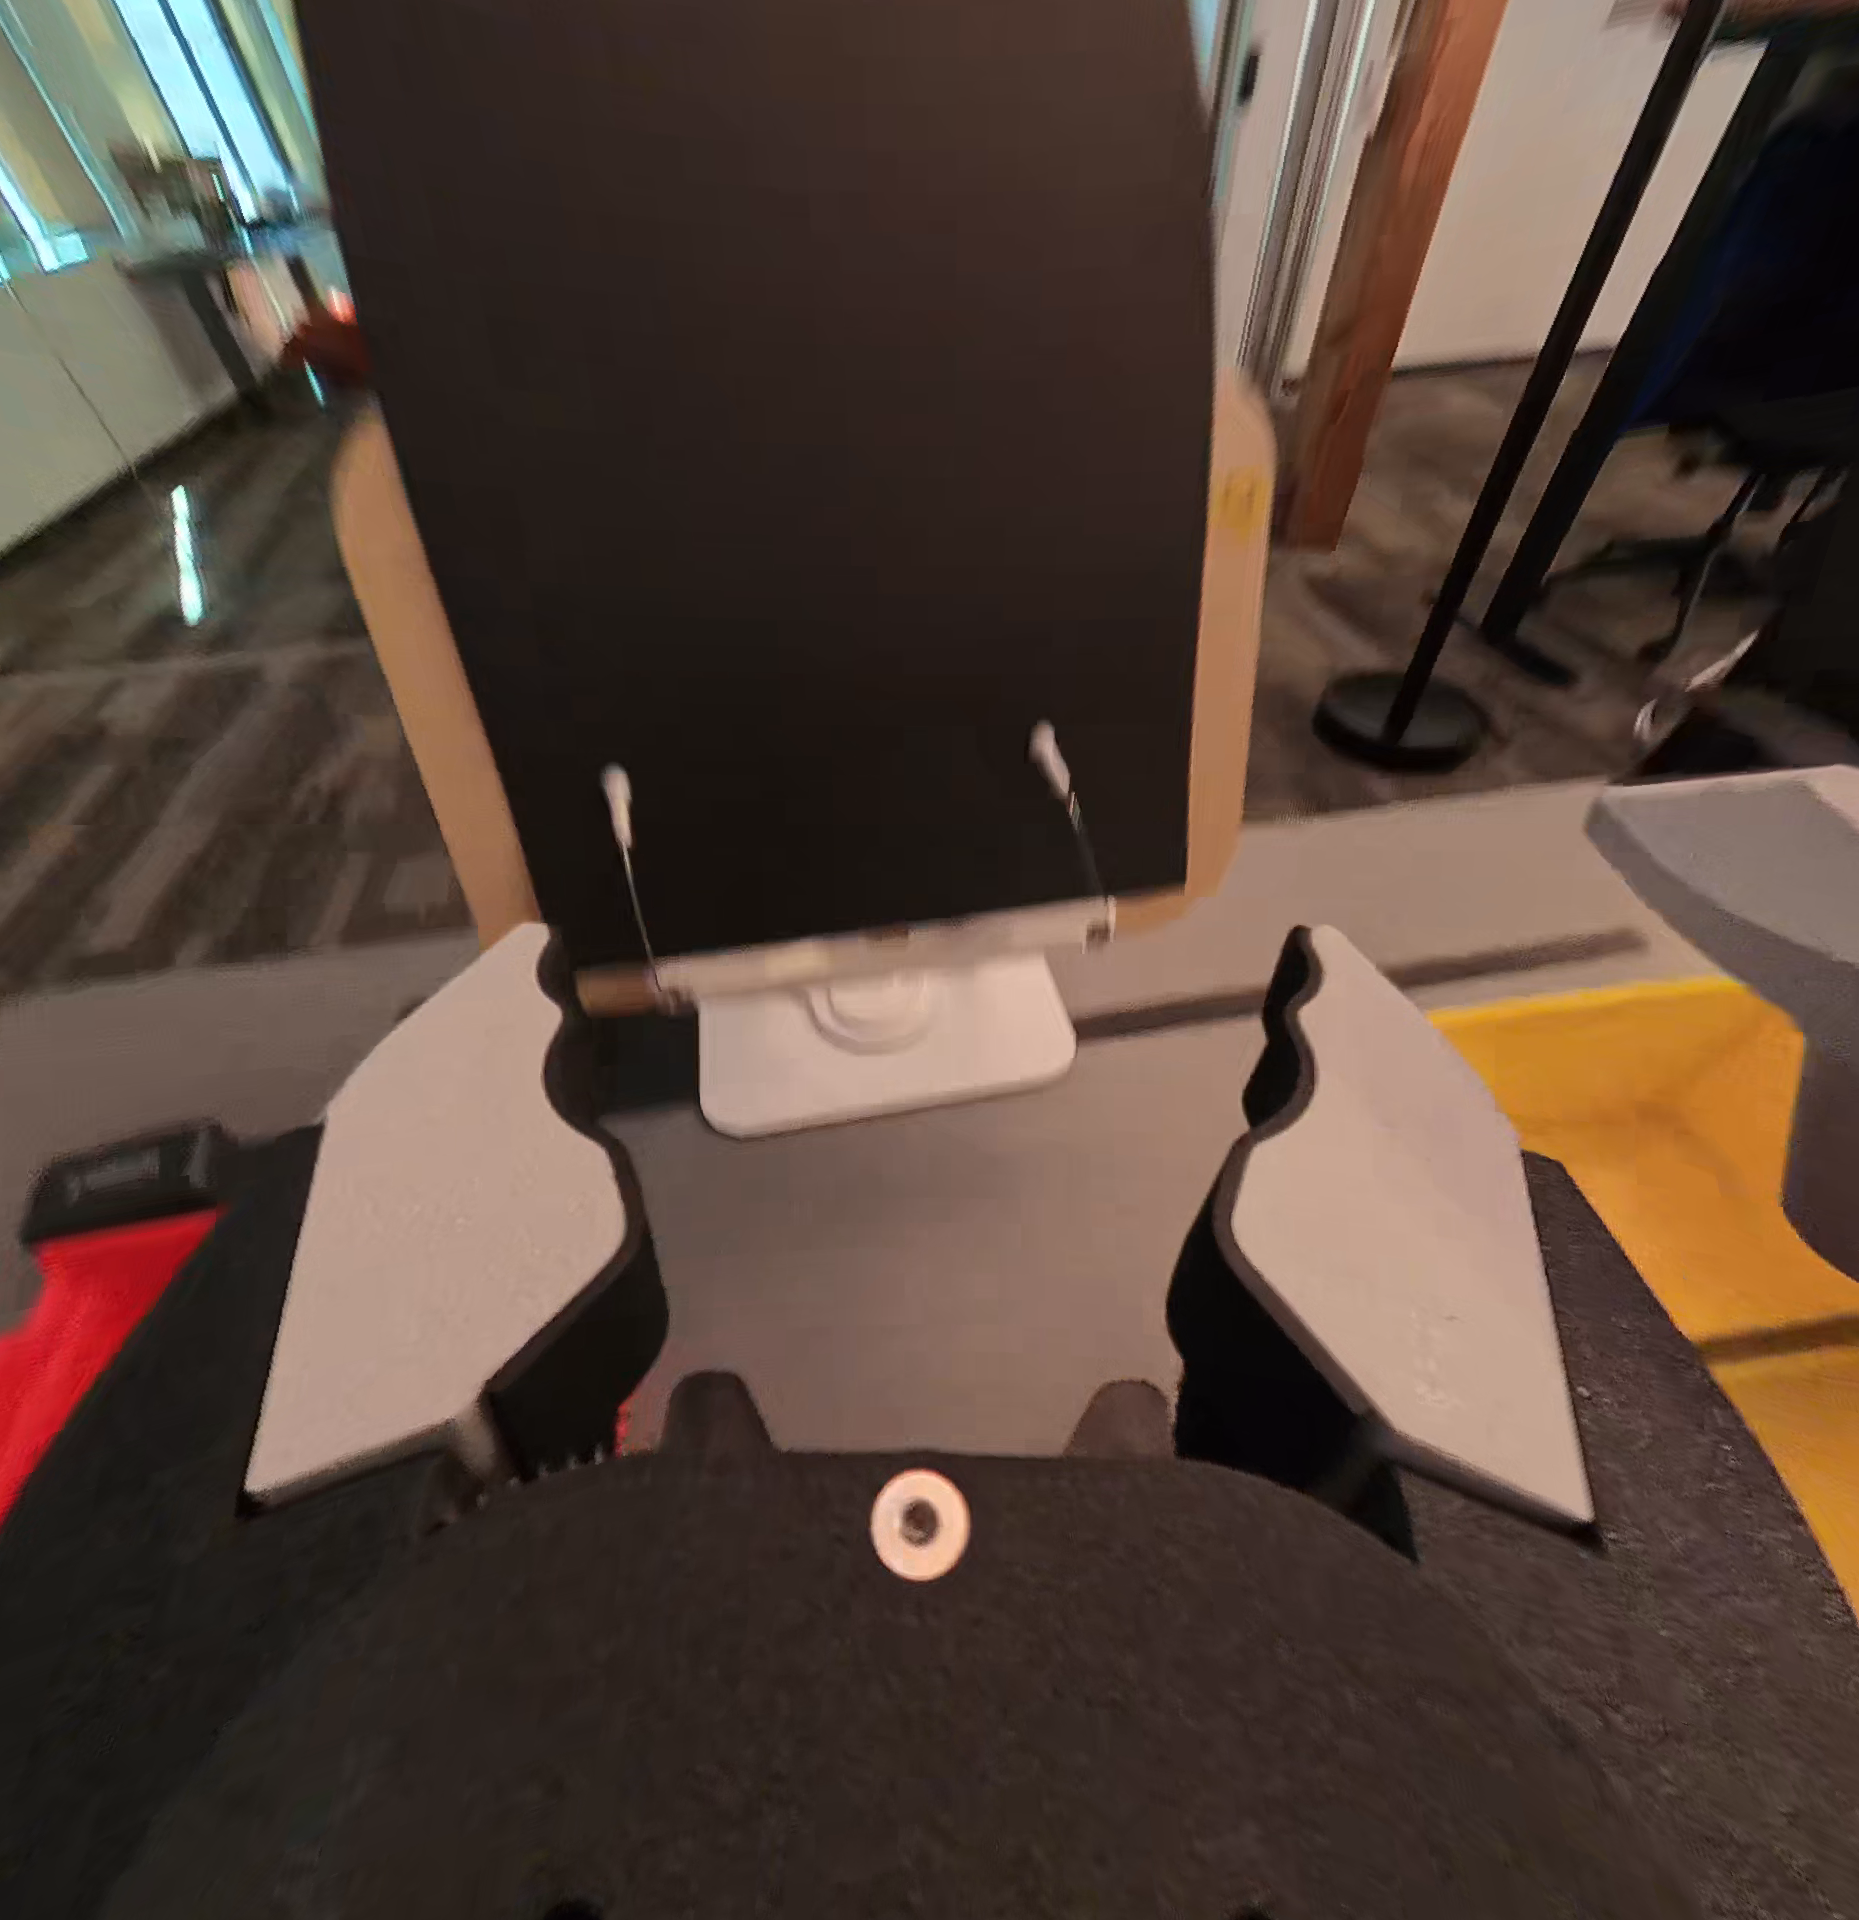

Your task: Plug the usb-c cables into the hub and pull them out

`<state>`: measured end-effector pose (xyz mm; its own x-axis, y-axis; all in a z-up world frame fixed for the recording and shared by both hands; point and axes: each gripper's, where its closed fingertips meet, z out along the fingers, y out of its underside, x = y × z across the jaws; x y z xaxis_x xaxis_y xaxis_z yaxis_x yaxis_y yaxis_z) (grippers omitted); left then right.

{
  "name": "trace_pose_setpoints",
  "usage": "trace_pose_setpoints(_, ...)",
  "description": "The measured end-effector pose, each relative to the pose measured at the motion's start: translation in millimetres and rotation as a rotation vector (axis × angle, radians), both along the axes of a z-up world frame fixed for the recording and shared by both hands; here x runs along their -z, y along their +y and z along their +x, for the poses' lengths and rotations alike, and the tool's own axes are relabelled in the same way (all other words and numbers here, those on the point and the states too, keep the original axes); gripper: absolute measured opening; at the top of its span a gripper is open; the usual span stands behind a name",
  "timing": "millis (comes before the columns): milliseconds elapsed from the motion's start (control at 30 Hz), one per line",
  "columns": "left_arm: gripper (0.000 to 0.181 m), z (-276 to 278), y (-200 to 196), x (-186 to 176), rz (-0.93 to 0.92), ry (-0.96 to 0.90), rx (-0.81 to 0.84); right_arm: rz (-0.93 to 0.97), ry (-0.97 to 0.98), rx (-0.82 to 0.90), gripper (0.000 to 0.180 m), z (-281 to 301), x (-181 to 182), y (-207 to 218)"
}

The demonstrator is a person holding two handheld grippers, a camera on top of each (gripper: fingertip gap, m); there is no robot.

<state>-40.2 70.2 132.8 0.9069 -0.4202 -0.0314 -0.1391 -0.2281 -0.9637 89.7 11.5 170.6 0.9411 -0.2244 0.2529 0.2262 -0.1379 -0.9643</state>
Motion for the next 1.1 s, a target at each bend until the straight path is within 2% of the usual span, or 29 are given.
trace_pose_setpoints(100,0.123,-6.4,-5.3,73.8,-0.095,0.007,-0.021,-0.117,-0.016,0.007,0.110,-6.3,76.2,-0.6)
trace_pose_setpoints(233,0.126,-19.2,-17.5,160.2,-0.234,0.046,-0.056,-0.295,0.055,0.000,0.112,-18.3,172.6,-5.2)
trace_pose_setpoints(333,0.125,-26.3,-31.0,208.5,-0.328,0.058,-0.066,-0.417,0.120,0.020,0.115,-23.3,235.4,-15.0)
trace_pose_setpoints(433,0.126,-34.7,-45.0,248.4,-0.416,0.085,-0.085,-0.531,0.187,0.040,0.119,-28.6,282.3,-24.3)
trace_pose_setpoints(533,0.125,-43.5,-55.3,277.4,-0.494,0.109,-0.109,-0.592,0.229,0.064,0.120,-30.4,303.9,-31.2)
trace_pose_setpoints(633,0.126,-50.5,-59.4,290.8,-0.530,0.114,-0.124,-0.623,0.248,0.090,0.121,-27.7,316.7,-36.4)
trace_pose_setpoints(800,0.127,-53.6,-57.4,295.1,-0.517,0.163,-0.129,-0.644,0.422,0.139,0.127,-22.7,333.9,-40.7)
trace_pose_setpoints(1100,0.139,-46.4,-54.0,298.7,-0.532,0.178,-0.166,-0.627,0.436,0.166,0.136,-22.9,335.5,-30.3)
